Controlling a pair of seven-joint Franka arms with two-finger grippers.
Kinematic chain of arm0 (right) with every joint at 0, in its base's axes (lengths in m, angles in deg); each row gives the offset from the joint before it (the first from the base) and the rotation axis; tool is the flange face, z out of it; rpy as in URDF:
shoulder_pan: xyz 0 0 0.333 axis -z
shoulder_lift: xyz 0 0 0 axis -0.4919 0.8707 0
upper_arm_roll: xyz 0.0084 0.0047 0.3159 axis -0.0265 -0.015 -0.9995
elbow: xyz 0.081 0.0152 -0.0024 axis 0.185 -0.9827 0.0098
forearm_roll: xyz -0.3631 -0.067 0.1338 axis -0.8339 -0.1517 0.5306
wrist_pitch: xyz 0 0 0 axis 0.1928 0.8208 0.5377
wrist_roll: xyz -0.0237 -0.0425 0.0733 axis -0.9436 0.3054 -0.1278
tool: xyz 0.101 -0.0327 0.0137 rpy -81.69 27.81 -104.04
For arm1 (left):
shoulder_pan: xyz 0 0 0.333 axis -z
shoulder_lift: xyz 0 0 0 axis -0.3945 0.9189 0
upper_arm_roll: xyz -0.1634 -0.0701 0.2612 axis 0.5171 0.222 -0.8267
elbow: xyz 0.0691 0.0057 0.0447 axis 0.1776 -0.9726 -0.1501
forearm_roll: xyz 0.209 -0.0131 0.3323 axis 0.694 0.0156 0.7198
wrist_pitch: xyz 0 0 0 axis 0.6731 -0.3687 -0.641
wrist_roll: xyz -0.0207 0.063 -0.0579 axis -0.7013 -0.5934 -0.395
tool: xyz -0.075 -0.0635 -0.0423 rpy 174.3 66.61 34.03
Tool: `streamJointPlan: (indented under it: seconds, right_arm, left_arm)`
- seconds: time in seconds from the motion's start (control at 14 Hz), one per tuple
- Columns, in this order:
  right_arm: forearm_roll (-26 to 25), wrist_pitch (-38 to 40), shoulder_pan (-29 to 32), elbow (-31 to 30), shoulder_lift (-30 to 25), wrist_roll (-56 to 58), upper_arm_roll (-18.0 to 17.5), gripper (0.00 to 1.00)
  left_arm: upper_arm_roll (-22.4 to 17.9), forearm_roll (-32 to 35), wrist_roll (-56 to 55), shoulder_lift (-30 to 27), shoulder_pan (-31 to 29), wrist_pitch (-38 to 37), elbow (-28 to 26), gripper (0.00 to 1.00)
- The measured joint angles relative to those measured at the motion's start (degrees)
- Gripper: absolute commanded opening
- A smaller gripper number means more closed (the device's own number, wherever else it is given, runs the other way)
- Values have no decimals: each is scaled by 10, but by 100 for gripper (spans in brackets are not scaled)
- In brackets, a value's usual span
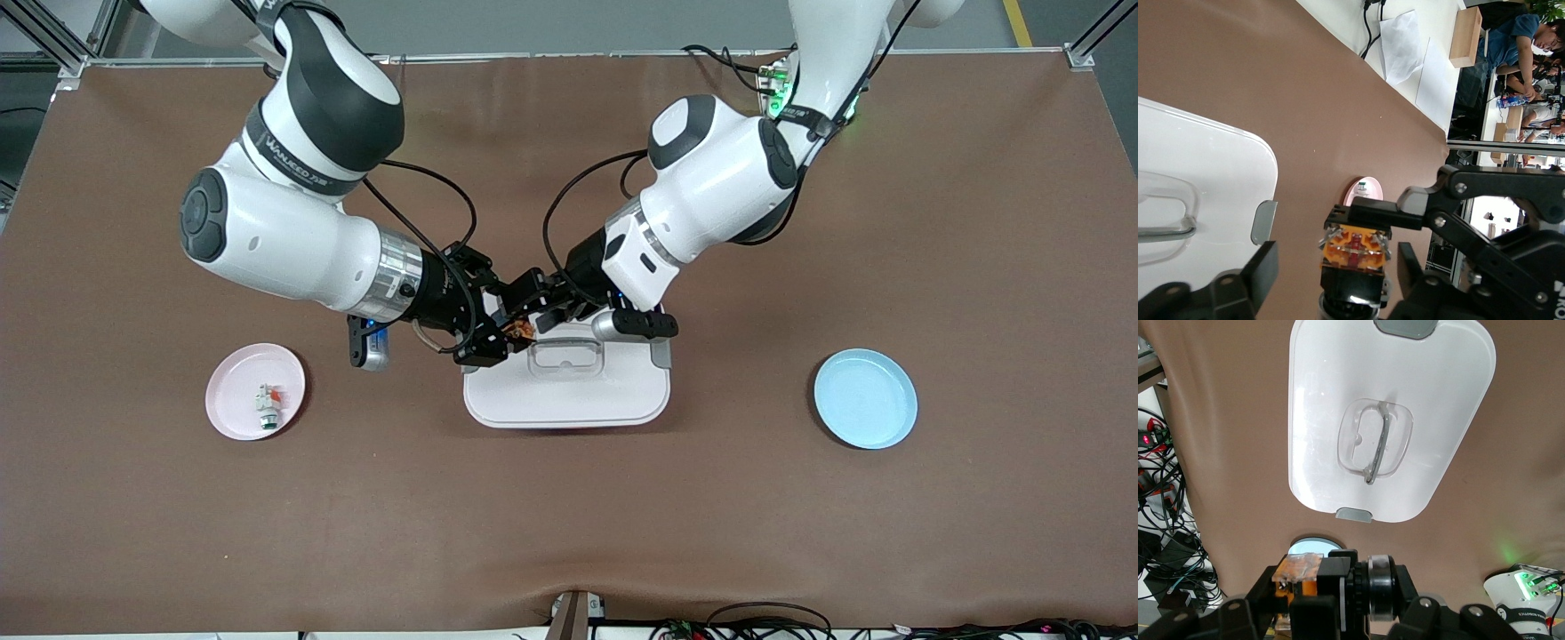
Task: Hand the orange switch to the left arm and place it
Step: 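Grasp the switch with the left gripper while the right gripper releases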
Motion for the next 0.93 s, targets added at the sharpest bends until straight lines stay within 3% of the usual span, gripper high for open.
streamJointPlan:
  seconds: [0.07,0.21,0.28,0.64,0.71,0.78,0.93]
  right_arm:
    - [0,-1,0,0,0,0,0,0]
    - [0,-2,0,0,0,0,0,0]
    - [-1,-3,0,2,0,0,1,0]
    - [-1,-5,0,2,1,0,1,0]
    - [-1,-7,0,3,1,0,0,4]
    - [-1,-8,0,3,1,-1,0,99]
    - [-1,-8,0,3,1,-1,0,100]
  left_arm:
    - [0,0,0,2,0,0,6,44]
    - [0,0,0,4,0,0,15,11]
    - [-1,0,1,5,0,0,15,0]
    - [-1,15,10,5,0,0,17,0]
    - [-1,21,10,5,0,0,18,0]
    - [-1,24,10,5,0,0,19,0]
    - [-1,27,10,5,-1,-4,21,0]
